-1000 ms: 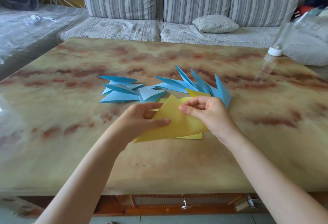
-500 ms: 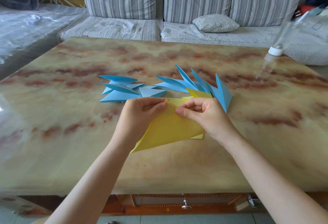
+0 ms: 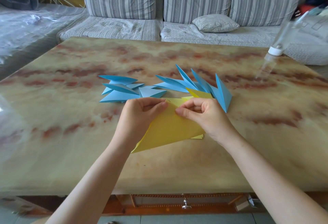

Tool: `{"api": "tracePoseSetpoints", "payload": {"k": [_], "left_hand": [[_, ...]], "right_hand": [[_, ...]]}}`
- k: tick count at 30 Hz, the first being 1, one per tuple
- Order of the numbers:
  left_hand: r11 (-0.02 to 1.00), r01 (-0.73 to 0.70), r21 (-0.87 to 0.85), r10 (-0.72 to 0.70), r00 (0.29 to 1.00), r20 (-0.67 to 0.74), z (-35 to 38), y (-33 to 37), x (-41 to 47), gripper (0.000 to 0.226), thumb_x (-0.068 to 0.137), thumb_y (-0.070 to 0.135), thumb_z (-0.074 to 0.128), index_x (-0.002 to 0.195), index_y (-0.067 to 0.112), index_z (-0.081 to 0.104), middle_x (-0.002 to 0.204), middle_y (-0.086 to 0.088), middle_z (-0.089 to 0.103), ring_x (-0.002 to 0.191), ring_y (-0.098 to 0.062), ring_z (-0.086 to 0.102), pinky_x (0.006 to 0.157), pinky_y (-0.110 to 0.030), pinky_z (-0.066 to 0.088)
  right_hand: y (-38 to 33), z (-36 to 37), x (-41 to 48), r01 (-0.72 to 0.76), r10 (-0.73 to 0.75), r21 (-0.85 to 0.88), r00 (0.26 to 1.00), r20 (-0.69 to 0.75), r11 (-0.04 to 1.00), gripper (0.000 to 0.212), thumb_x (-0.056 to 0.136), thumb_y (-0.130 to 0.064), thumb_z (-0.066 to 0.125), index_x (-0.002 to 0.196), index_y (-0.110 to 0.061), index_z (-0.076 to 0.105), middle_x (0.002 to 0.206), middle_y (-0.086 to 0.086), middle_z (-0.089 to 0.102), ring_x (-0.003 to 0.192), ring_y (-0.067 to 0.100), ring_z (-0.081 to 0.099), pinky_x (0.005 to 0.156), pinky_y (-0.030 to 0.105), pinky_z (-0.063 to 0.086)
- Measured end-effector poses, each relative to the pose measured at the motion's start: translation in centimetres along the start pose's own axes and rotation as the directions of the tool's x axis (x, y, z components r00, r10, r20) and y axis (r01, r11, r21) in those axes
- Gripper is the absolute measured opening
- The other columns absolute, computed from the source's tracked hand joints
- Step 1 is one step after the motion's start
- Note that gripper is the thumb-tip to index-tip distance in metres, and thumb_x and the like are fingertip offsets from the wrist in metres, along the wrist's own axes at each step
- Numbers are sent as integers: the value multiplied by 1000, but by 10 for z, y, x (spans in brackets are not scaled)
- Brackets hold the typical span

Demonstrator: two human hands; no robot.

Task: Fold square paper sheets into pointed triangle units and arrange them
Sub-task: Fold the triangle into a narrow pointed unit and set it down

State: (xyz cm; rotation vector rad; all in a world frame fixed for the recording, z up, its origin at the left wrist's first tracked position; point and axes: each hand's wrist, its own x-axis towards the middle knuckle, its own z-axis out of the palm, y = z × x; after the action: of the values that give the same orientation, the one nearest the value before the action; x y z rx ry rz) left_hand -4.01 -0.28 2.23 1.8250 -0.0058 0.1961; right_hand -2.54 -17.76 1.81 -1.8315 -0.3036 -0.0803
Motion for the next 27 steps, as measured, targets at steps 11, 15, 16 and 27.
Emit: {"api": "tracePoseSetpoints", "payload": {"k": [11, 15, 16, 27], "left_hand": [[1000, 22, 3, -22, 999, -26, 1, 1, -1, 8, 76, 29, 77, 75, 35, 73, 71, 17, 72, 65, 4, 61, 71, -21, 49], [999, -29, -11, 28, 991, -132, 5, 4, -3, 13, 79, 27, 76, 72, 36, 70, 68, 25, 69, 63, 12, 59, 64, -10, 45], [999, -35, -38, 29, 986, -163, 5, 4, -4, 15, 80, 25, 76, 72, 36, 69, 67, 26, 68, 63, 13, 59, 63, -7, 44], [929, -40, -367, -98, 931, -351, 2, 9, -3, 9, 83, 17, 72, 83, 26, 72, 74, 17, 72, 72, 5, 64, 76, -15, 51]], "right_hand": [[3, 0, 1, 23, -22, -71, 1000, 21, 997, 10, 80, -21, 75, 72, -25, 70, 68, -16, 68, 69, -1, 61, 68, 13, 46], [2, 3, 0, 42, -55, -139, 995, -88, 989, 29, 70, -43, 75, 90, -23, 70, 89, -13, 70, 87, -1, 61, 79, 10, 43], [1, 4, -1, 40, -61, -157, 989, -133, 987, 43, 65, -50, 74, 98, -24, 68, 99, -14, 68, 97, -3, 59, 84, 8, 40], [-9, 11, 0, -310, 380, 393, 918, -113, 866, 117, 41, -55, 80, 143, -20, 35, 130, -2, 55, 88, 6, 68, 99, 41, 50]]}}
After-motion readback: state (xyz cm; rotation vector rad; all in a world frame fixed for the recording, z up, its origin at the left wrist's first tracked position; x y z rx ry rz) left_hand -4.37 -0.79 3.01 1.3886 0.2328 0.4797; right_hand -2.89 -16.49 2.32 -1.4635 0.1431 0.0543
